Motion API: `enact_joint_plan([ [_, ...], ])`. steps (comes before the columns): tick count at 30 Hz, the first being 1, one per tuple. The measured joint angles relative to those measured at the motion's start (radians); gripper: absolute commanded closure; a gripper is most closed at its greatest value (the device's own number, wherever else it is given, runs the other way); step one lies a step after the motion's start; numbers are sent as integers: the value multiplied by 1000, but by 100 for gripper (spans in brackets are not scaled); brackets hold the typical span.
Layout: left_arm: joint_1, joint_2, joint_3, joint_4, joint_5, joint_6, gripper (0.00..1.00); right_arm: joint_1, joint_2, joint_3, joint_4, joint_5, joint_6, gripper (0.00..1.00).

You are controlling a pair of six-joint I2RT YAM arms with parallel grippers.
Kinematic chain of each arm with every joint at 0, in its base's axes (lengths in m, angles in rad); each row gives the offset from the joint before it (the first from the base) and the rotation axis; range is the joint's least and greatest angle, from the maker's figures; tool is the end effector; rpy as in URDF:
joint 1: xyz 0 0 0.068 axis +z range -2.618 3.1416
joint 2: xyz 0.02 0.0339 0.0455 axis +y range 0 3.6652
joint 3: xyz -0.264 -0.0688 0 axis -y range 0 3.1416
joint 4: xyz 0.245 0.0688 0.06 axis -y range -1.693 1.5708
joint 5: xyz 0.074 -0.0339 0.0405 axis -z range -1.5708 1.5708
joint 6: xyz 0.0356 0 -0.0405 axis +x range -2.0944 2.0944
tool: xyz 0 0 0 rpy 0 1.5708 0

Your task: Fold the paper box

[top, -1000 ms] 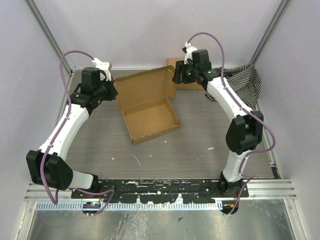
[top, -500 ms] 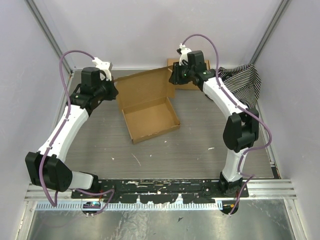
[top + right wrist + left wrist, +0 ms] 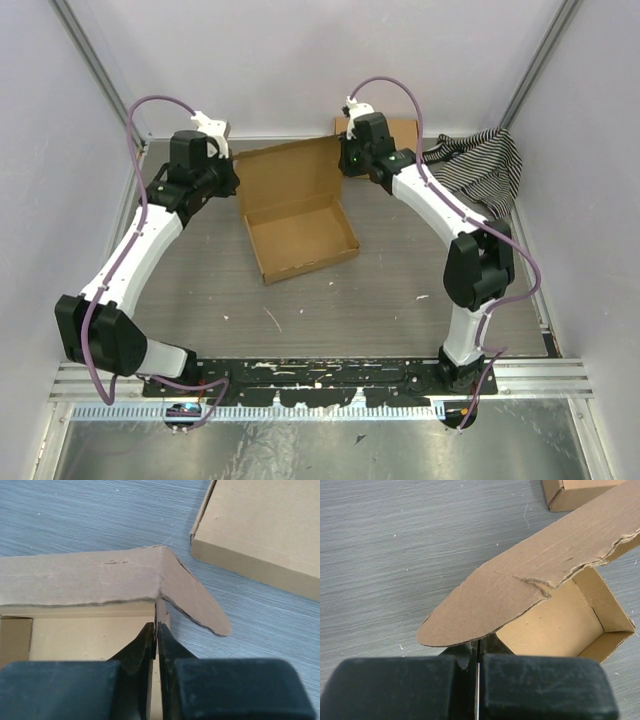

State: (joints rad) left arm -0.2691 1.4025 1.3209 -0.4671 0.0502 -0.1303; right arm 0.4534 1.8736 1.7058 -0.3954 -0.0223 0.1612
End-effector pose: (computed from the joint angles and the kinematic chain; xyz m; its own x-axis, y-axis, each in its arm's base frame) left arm 0.3064 -0.0864 0.3565 -0.5384 0.0139 -0.8426 0.2389 0.9614 -0.1368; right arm 0.3979 0.1947 0.3252 -0.5467 -0.0879 -0.8327 -0.3719 0.9165 0.1475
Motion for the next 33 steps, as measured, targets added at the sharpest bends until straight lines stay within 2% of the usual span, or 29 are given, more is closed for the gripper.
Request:
enact_joint_plan([
  [11, -7, 56, 34, 112, -56, 13, 100, 61, -102, -172, 191, 190, -1, 91],
  [16, -5, 81, 35, 165, -50, -13, 95, 78, -121, -211, 254, 243, 1, 92],
  [21, -2, 64, -35, 220, -40, -56, 93, 114, -137, -293, 310, 312, 17, 92],
  [28, 0, 3, -163, 220, -40, -103, 90, 175, -176, -404, 382, 381, 47, 92],
  [33, 0, -57, -208, 192, -39, -113, 80, 207, -249, -496, 395, 410, 72, 91],
])
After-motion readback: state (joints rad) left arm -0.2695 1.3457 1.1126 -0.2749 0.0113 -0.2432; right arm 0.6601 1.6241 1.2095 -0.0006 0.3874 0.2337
